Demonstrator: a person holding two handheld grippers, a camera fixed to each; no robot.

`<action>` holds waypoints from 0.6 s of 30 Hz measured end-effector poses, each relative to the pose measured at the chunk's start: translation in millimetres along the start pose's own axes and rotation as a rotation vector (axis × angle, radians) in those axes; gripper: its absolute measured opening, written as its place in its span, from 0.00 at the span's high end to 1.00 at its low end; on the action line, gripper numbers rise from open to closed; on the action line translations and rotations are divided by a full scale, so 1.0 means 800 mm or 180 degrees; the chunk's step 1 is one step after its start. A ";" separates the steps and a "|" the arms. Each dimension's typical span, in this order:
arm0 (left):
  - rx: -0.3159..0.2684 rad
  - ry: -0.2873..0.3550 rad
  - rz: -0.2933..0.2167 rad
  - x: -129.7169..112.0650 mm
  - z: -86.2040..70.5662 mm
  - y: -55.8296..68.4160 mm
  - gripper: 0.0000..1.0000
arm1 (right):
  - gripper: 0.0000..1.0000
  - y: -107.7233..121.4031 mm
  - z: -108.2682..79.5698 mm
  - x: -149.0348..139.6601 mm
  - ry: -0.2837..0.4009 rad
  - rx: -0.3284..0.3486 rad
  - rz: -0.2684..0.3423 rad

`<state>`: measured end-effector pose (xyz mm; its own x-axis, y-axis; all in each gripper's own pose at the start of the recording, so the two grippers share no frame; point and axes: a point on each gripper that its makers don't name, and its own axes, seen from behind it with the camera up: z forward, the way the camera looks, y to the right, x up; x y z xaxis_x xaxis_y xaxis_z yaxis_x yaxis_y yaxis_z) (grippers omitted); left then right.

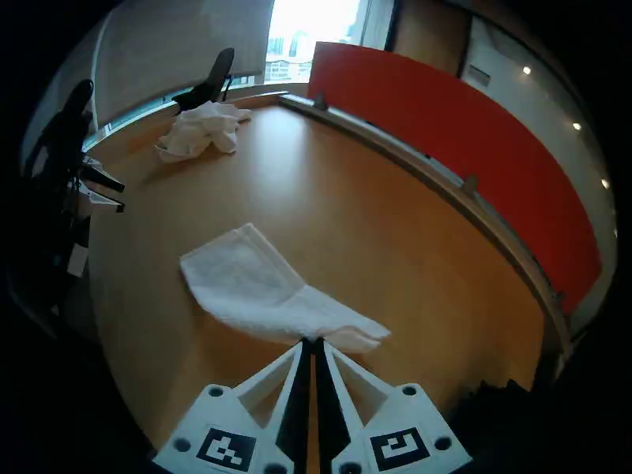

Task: Fold towel

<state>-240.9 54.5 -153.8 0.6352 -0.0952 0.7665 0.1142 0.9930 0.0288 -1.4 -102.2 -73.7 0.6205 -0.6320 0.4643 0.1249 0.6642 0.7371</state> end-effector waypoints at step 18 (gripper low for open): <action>0.0021 0.0103 -0.0071 0.015 -0.014 -0.003 0.03 | 0.95 -0.074 0.053 0.062 0.0135 0.0386 -0.0300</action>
<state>-225.3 50.0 -151.8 0.6569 -0.1193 0.7445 0.1234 0.9911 0.0499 -11.2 -189.5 -73.5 0.6430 -0.6700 0.3711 0.0911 0.5480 0.8315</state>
